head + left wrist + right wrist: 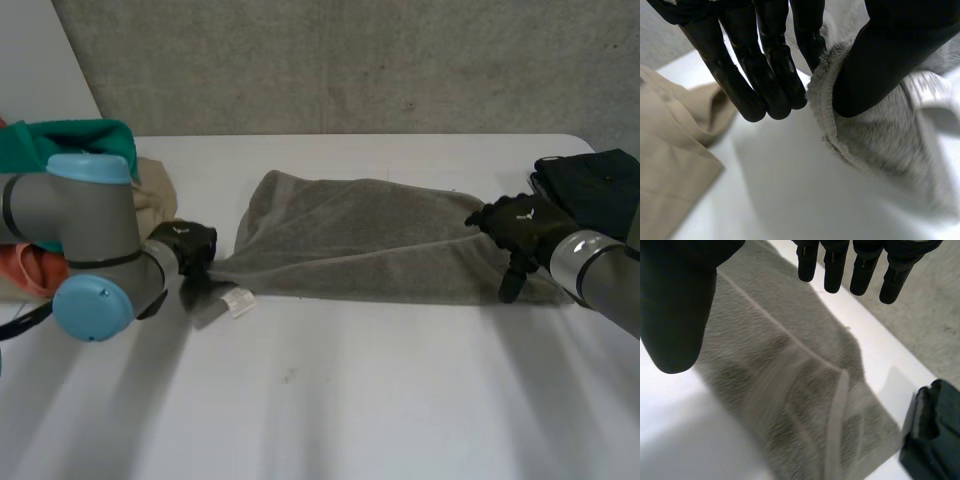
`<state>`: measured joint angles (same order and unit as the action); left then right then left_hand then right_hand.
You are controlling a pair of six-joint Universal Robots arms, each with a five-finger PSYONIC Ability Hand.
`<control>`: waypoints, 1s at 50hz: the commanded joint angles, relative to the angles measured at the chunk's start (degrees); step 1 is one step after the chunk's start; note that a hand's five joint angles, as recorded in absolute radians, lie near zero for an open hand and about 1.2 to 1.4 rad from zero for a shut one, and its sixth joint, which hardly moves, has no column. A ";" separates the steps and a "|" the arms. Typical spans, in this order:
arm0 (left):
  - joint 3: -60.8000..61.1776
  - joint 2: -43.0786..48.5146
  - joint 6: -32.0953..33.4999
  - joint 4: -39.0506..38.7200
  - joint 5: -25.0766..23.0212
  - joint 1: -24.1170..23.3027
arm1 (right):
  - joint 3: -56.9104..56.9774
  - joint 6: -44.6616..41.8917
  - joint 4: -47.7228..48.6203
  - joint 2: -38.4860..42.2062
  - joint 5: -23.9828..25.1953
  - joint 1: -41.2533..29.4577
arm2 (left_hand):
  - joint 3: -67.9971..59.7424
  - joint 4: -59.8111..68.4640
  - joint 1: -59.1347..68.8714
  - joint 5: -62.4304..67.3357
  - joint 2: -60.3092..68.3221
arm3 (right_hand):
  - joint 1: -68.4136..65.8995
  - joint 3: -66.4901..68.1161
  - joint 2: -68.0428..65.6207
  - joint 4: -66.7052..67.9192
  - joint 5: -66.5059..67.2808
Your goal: Fold the laundry.
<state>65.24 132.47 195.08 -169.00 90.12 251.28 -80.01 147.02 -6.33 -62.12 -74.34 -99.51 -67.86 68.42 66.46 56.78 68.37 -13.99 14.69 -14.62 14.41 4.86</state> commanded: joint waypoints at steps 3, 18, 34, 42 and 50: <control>1.03 -11.26 -0.23 0.16 0.15 -1.23 | 18.02 -1.29 -3.85 12.80 1.65 0.54 | -12.14 11.58 13.54 13.22 11.63 | -9.96 9.26 -9.33 9.55 9.10; 1.56 -28.23 5.22 0.07 -0.99 -9.05 | 45.03 3.88 -25.31 27.59 7.88 -1.92 | -12.14 11.58 13.54 13.22 11.63 | -14.68 13.98 -14.05 14.27 13.82; 1.29 -33.07 10.94 -1.07 -0.99 -11.78 | 36.06 7.67 -22.41 26.26 14.40 -8.78 | -12.14 11.58 13.54 13.22 11.63 | -41.99 41.29 -41.36 41.57 41.12; -2.55 -26.76 13.56 -5.54 -0.91 -7.31 | 43.08 16.69 -7.52 20.40 2.39 -4.91 | -12.14 11.58 13.54 13.22 11.63 | -66.01 65.31 -65.38 65.59 65.14; -21.28 -18.48 9.98 -14.16 3.49 -3.69 | 43.89 25.69 15.71 8.52 -5.91 -2.71 | -12.14 11.58 13.54 13.22 11.63 | -66.01 65.31 -65.38 65.59 65.14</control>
<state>54.59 109.70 208.23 -177.98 91.09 246.02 -35.80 168.83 -2.84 -47.12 -77.40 -103.32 -68.17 68.54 66.46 56.79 68.63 -63.65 67.71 -67.20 68.39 56.07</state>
